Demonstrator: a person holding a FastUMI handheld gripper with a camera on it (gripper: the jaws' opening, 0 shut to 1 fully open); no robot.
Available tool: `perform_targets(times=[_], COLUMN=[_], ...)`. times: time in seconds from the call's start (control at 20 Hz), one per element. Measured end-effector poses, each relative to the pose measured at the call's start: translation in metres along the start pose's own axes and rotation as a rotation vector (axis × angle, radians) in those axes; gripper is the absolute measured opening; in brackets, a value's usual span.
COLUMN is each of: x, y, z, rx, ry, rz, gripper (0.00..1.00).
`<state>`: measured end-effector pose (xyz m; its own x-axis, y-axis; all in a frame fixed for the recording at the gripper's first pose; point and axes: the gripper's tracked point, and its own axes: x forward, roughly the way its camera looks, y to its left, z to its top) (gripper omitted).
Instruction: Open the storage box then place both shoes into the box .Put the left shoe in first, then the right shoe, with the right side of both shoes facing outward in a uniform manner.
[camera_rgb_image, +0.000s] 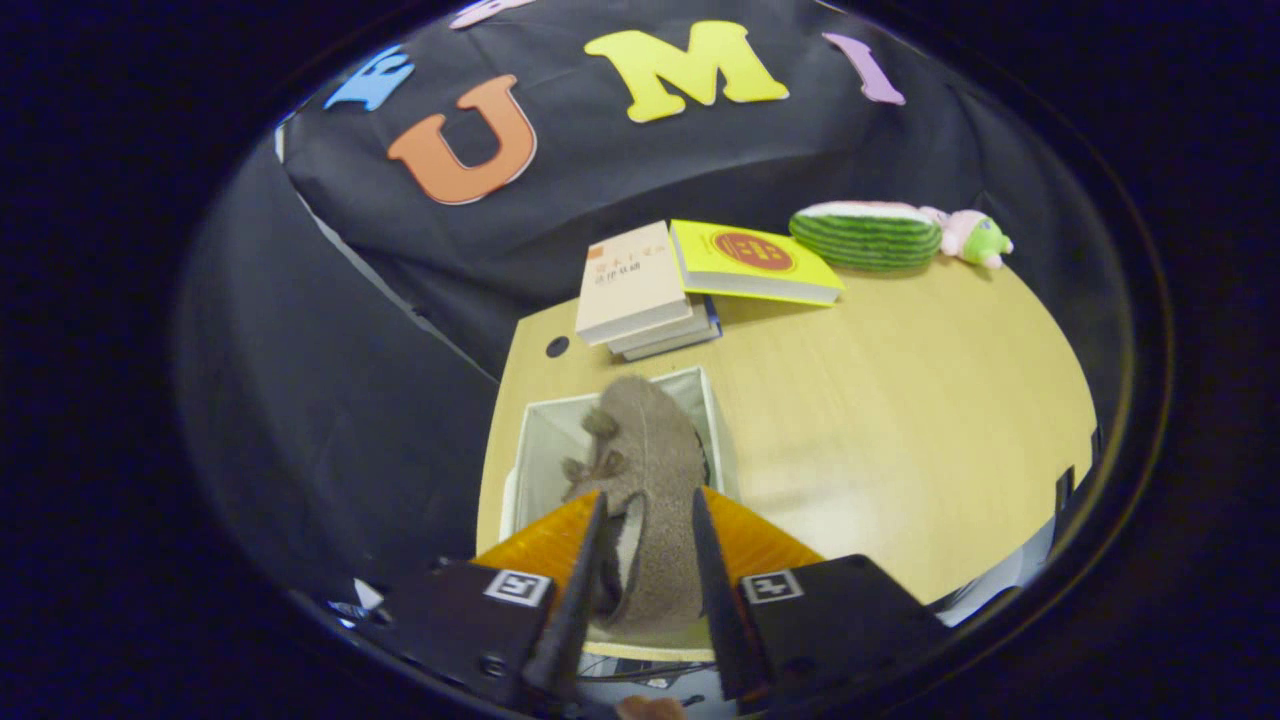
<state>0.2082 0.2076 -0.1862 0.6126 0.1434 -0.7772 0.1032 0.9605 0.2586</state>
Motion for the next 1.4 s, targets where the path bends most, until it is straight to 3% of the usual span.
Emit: perform_targets(times=[0.1, 0.35, 0.7, 0.9, 1.15, 1.25, 1.4], x=[-0.011, -0.059, -0.147, -0.176, -0.200, -0.208, -0.220], y=[-0.002, -0.018, -0.064, -0.096, -0.110, -0.107, -0.130], z=[0.010, 0.038, 0.055, 0.051, 0.039, 0.031, 0.023], rx=[-0.079, -0.198, -0.174, -0.165, -0.159, -0.138, -0.175], ry=[-0.087, -0.317, -0.637, -0.713, -0.772, -0.773, -0.792], rz=[-0.016, -0.051, -0.028, -0.041, 0.064, 0.157, 0.128], gripper=[0.98, 1.00, 1.00, 1.00, 1.00, 1.00, 1.00])
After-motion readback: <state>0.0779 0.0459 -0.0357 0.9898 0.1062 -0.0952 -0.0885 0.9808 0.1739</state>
